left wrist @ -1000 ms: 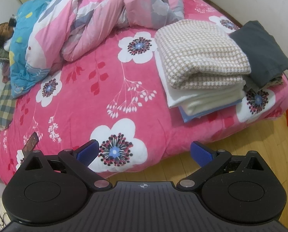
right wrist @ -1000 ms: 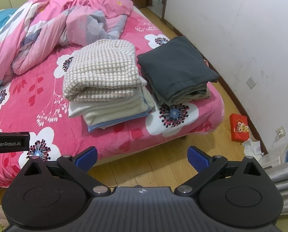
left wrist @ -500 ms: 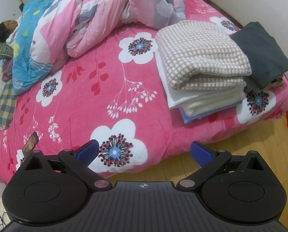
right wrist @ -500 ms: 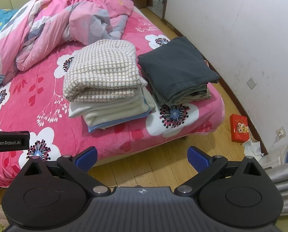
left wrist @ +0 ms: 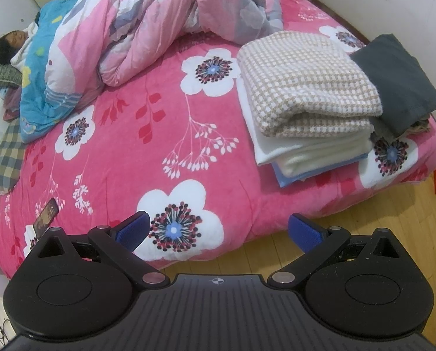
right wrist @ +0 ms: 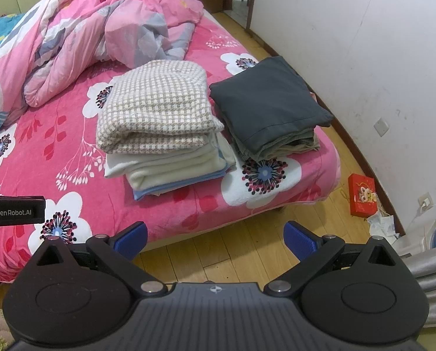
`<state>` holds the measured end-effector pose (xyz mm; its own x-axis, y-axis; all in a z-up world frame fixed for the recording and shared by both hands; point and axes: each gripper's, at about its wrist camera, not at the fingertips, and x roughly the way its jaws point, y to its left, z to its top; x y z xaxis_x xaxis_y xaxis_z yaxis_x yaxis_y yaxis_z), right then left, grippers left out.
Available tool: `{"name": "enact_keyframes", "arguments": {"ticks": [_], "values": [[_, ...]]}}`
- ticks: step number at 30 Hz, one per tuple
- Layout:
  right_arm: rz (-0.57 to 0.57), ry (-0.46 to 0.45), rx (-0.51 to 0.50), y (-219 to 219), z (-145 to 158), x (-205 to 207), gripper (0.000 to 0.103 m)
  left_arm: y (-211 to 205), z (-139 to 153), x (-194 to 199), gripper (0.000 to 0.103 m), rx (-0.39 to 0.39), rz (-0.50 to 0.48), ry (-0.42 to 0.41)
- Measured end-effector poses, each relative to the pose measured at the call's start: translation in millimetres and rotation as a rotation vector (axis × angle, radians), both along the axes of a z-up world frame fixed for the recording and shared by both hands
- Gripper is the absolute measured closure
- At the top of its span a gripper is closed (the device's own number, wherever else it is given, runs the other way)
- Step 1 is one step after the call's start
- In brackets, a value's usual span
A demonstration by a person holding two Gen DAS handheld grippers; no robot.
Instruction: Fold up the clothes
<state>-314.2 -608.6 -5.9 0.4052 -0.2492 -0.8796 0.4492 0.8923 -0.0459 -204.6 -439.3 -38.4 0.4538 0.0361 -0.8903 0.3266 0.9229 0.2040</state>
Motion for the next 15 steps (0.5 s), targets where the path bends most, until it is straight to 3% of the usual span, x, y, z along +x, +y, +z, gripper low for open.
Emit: {"name": "enact_keyframes", "arguments": {"ticks": [15], "values": [[0.0,0.002,0.001,2.2,1.1,3.8,0.001,1.9,-0.2,3.2,0.001,0.0,-0.001,0.003]]}}
